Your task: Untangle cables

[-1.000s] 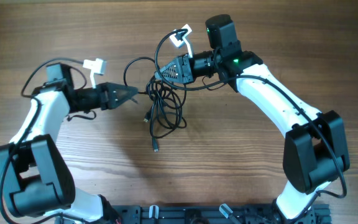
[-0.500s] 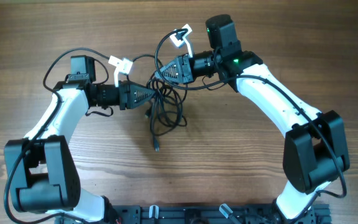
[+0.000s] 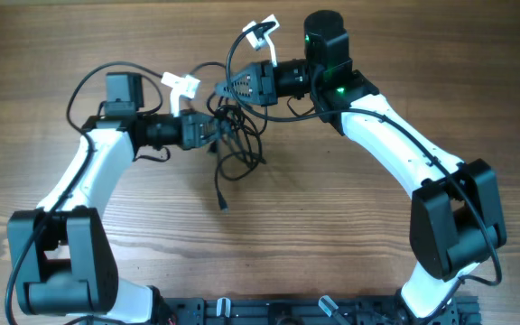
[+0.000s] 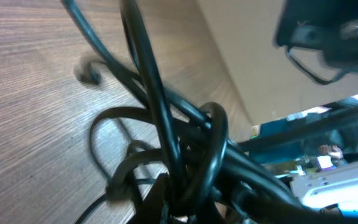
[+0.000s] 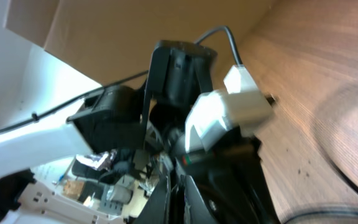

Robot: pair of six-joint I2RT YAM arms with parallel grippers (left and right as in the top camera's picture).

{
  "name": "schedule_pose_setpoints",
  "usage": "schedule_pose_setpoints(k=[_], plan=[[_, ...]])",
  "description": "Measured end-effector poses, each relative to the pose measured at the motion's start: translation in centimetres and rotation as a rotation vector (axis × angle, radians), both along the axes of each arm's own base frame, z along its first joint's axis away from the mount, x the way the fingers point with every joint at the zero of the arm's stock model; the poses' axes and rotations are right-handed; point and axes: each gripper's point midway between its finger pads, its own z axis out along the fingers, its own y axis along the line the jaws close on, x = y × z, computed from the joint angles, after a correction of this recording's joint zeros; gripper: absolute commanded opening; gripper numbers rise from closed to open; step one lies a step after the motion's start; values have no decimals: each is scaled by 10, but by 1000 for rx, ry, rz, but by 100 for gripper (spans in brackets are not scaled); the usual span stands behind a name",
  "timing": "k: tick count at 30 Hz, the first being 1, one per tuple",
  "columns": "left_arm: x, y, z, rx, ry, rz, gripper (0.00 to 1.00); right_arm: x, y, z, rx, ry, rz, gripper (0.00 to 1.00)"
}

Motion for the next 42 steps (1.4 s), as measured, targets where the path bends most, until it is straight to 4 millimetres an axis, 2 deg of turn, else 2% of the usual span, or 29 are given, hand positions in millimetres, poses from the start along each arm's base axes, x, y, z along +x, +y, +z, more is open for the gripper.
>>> schedule_pose_setpoints(k=[5,9,11,18,19,22,25,27,29,30,32,35,37,38,39,42], plan=[[11,-16,-9,148,20,68,4,6,0,11,48,13,-11,4],[18,-11,-11,198,42,131,4,10,-5,12,47,37,-26,4],[20,-8,-15,220,54,157,4,17,-13,7,34,68,-48,4],[24,5,-40,314,114,228,4,42,-64,-29,-62,275,-159,4],[23,7,-45,328,126,235,4,44,-73,-39,-88,316,-181,4],[22,12,-54,362,144,253,4,47,-90,-67,-178,372,-255,4],[22,16,-59,383,154,267,4,47,-98,-84,-251,374,-303,4],[24,24,-62,398,164,291,4,45,-101,-91,-284,366,-316,4],[28,44,-67,427,195,357,4,46,-106,-94,-300,359,-329,4],[29,48,-69,437,204,373,4,48,-112,-94,-306,364,-342,4],[30,75,-76,449,259,454,4,54,-128,-94,-302,376,-374,4],[32,96,-79,451,292,519,4,61,-159,-91,-264,423,-406,4],[32,101,-79,451,302,536,4,59,-178,-94,-261,469,-422,9],[33,101,-79,451,302,536,4,57,-184,-95,-264,471,-424,17],[32,99,-79,450,302,532,4,53,-186,-98,-276,476,-417,26],[33,93,-79,451,291,518,4,45,-181,-107,-328,463,-406,43]])
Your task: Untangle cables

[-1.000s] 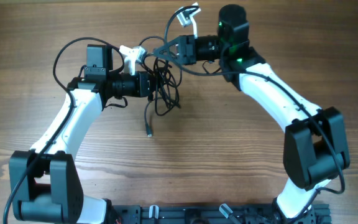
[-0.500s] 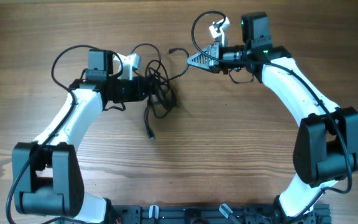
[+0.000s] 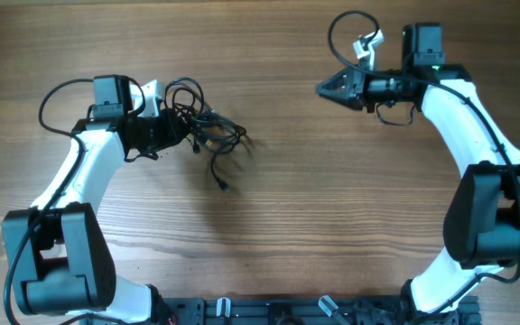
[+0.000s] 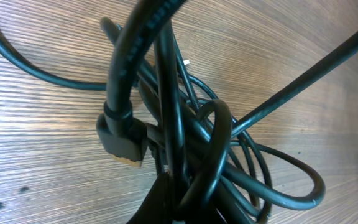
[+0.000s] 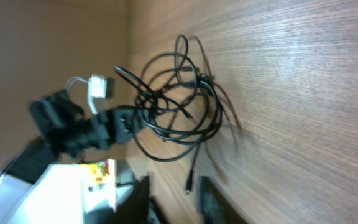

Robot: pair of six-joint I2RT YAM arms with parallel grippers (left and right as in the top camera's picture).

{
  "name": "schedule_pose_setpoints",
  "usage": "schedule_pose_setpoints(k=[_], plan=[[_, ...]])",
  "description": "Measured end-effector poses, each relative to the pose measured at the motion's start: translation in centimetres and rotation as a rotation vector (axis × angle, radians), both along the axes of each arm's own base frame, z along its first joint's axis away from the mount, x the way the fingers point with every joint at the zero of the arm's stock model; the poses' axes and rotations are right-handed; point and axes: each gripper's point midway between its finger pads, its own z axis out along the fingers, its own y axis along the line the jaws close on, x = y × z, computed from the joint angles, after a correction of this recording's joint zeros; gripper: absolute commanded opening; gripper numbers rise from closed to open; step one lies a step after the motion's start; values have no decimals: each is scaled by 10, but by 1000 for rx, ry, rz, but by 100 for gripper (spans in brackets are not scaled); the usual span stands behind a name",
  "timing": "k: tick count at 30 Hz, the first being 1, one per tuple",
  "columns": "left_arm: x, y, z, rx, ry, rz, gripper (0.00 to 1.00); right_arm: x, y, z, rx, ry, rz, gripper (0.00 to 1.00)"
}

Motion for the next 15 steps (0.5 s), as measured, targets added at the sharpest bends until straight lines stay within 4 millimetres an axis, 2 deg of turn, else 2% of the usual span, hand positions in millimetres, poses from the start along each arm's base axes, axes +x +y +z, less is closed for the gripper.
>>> schedule_pose_setpoints(k=[2,7,8,15], plan=[[-1,-6,0,0,-2,-15,4,-3,10,-5,-41,-20,24,50],[-3,-17,1,-5,-7,-51,4,-10,46,-14,-123,-80,89,52],[-5,-26,4,-31,-24,-98,4,-16,61,-17,-149,-87,111,52],[-17,-64,25,-176,-112,-305,4,-14,114,-14,-198,-181,104,52]])
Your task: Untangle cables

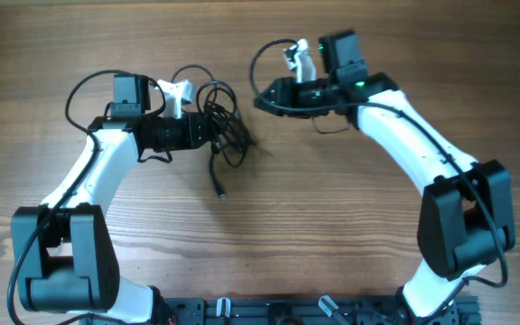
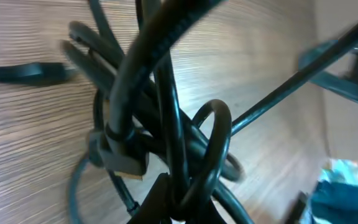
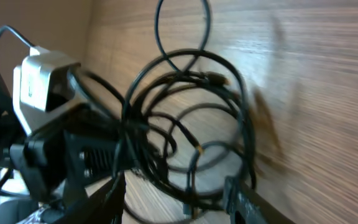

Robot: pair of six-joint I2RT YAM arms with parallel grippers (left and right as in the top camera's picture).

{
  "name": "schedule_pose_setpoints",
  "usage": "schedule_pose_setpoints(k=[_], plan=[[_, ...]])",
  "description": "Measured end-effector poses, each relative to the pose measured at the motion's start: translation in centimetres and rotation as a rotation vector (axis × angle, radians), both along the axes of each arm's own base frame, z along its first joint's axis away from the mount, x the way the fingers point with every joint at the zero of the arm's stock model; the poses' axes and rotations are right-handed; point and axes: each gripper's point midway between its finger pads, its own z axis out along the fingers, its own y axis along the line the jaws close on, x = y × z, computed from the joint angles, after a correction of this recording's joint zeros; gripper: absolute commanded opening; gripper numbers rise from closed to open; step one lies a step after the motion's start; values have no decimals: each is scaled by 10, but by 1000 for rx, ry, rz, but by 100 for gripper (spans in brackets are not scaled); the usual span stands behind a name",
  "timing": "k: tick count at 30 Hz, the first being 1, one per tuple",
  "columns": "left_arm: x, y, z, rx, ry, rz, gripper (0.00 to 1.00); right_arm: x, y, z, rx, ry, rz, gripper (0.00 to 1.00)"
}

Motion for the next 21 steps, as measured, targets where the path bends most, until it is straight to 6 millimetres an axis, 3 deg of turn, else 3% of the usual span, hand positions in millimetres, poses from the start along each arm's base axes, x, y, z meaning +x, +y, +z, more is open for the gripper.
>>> schedule_pose_setpoints(k=[4,8,12,15,16,17,18,21], plan=[[-5,-9,9,-60,-28,-59,4,0,20,2,18,-15,-4,51],[-6,-11,10,-72,-30,-67,4,-5,37,-10,17,-2,16,45],[-6,-11,11,-77,-30,-69,4,-5,44,-11,25,-8,23,43],[-6,-12,11,-79,-30,-70,4,-5,44,-11,27,2,16,34],[-6,-12,11,-81,-30,-71,4,-5,44,-11,27,5,14,27],[-6,-12,12,-86,-30,-73,4,-6,44,-12,26,11,12,9],[-7,-13,13,-94,-31,-77,4,-7,43,-13,23,13,13,4],[-7,-14,15,-105,-32,-81,4,-6,40,-15,14,25,1,4]])
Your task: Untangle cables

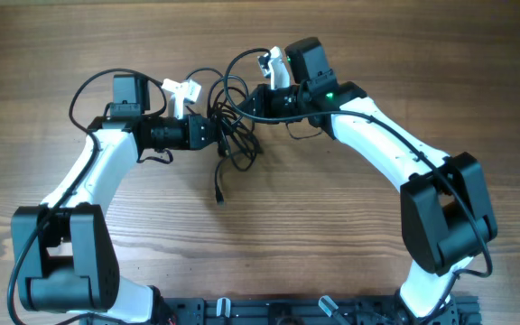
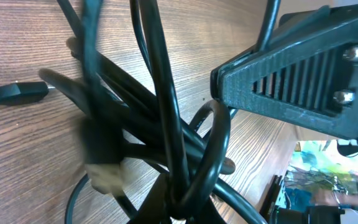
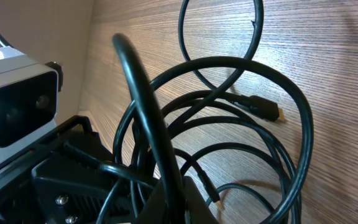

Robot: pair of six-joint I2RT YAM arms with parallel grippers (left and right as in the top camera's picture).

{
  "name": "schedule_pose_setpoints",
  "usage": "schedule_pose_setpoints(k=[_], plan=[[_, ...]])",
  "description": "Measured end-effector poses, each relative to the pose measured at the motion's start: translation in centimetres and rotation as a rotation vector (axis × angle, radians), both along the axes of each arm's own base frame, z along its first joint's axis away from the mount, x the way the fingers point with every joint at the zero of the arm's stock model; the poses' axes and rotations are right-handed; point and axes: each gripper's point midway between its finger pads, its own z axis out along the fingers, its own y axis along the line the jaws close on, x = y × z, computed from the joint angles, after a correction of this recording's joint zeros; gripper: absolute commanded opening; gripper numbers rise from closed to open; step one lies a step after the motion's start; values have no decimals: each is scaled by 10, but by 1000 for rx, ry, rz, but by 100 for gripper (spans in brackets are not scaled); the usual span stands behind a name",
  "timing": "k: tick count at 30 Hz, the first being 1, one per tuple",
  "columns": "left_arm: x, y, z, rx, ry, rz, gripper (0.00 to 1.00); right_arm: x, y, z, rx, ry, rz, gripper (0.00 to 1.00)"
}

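A tangle of black cables (image 1: 236, 143) lies between the two arms at the upper middle of the table. My left gripper (image 1: 213, 133) is shut on the bundle from the left; in the left wrist view its jaws (image 2: 180, 210) pinch several crossing strands. From the right, my right gripper (image 1: 245, 102) is shut on a thick cable loop (image 3: 143, 106) at the top of the tangle (image 3: 253, 155). One loose cable end with a plug (image 1: 218, 196) trails toward the table's front. A gold-tipped connector (image 3: 267, 112) rests inside the loops.
The wooden table (image 1: 332, 226) stretches out around the bundle. The left wrist's white camera (image 3: 20, 93) sits close to the right gripper. The right gripper's dark body (image 2: 297, 81) looms just behind the tangle. Another plug (image 2: 14, 93) lies on the wood.
My right gripper was open a little to the right of the tangle; now it is at the tangle and shut on a thick loop. The left gripper still holds the bundle.
Both grippers were at the tangle near the table's middle. Then the right gripper was far off to the right with nothing in it while the left held the bundle at the left. The right gripper then stood open near the bundle, and now grips a loop.
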Motion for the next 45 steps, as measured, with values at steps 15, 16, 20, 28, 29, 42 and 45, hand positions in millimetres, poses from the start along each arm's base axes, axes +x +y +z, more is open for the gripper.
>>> schedule_pose_setpoints(k=[15,16,20,28,29,42,45], plan=[[22,59,-47,327,177,382,4,14,-176,-39,-22,292,-182,4],[24,70,-51,379,177,420,4,16,-200,-43,-44,288,-214,4],[24,74,-53,403,178,436,12,0,-206,-48,-78,332,-188,13],[19,77,-57,417,211,451,92,-8,-194,-50,-113,293,-111,24],[18,77,-57,419,215,447,92,-10,-189,-51,-118,290,-96,24],[8,104,3,512,88,589,45,-11,-124,-51,-164,129,61,55],[9,115,1,550,100,648,40,-4,-95,-45,-148,21,114,61]])
